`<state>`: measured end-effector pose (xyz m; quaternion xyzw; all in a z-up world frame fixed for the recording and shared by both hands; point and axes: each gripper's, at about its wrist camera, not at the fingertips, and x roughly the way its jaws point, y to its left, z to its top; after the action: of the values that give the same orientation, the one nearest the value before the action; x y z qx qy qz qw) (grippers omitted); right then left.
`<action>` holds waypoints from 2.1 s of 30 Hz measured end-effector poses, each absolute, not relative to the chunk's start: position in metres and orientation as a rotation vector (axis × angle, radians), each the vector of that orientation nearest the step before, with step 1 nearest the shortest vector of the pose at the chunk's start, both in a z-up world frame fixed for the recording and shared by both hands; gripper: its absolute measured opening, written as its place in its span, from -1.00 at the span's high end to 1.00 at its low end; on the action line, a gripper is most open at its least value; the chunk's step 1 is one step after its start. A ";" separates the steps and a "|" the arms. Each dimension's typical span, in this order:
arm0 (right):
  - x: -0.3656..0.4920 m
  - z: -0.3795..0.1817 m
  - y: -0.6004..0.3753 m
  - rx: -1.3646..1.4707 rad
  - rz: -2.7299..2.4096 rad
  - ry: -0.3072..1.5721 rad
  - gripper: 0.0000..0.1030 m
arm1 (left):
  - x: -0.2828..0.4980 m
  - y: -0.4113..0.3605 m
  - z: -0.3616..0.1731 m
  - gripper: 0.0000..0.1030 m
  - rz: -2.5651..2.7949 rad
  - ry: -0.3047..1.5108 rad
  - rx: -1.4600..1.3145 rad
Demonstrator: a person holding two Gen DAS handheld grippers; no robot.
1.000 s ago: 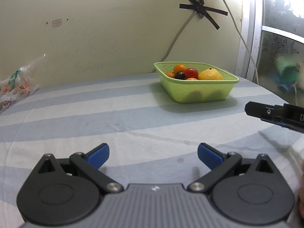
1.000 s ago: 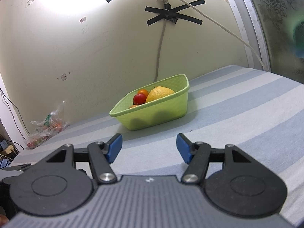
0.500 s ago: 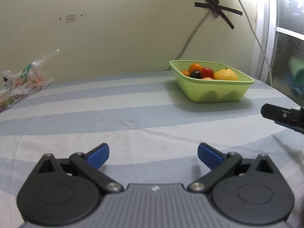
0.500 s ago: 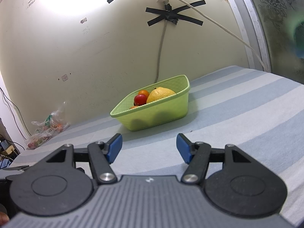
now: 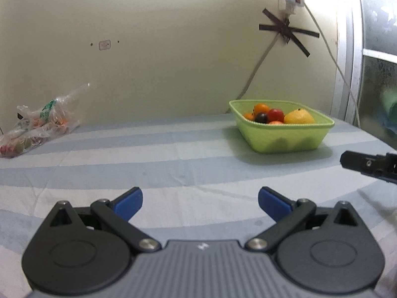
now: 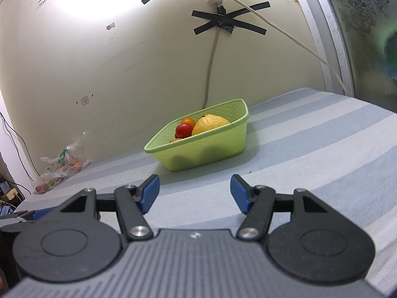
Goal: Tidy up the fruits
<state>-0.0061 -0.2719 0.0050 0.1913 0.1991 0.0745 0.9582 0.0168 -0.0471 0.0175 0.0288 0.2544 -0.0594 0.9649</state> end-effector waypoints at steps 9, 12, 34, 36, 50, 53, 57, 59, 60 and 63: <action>-0.005 0.006 -0.272 0.387 0.154 0.404 -0.27 | 0.013 -0.043 0.021 -1.00 -0.119 0.484 0.034; -0.005 0.006 -0.272 0.386 0.154 0.404 -0.27 | 0.012 -0.044 0.021 -1.00 -0.124 0.483 0.039; -0.005 0.005 -0.272 0.385 0.154 0.405 -0.27 | 0.017 -0.046 0.013 -1.00 -0.152 0.552 0.053; -0.005 0.005 -0.272 0.384 0.153 0.405 -0.27 | 0.017 -0.046 0.012 -1.00 -0.152 0.552 0.052; -0.005 0.004 -0.272 0.385 0.154 0.403 -0.27 | 0.018 -0.044 0.013 -1.00 -0.164 0.560 0.041; -0.005 0.004 -0.272 0.385 0.153 0.403 -0.27 | 0.020 -0.040 0.013 -1.00 -0.171 0.573 0.019; -0.005 0.004 -0.272 0.385 0.153 0.403 -0.27 | 0.022 -0.035 0.013 -1.00 -0.177 0.588 -0.014; -0.005 0.004 -0.272 0.385 0.153 0.403 -0.27 | 0.022 -0.033 0.013 -1.00 -0.175 0.591 -0.021; -0.005 0.004 -0.271 0.384 0.152 0.404 -0.27 | 0.022 -0.033 0.012 -1.00 -0.168 0.594 -0.019; -0.005 0.004 -0.271 0.384 0.152 0.404 -0.27 | 0.021 -0.034 0.013 -1.00 -0.168 0.588 -0.011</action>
<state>-0.0053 -0.2713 0.0042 0.1892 0.1993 0.0749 0.9586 0.0208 -0.0341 0.0129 -0.0054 0.2893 -0.0827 0.9536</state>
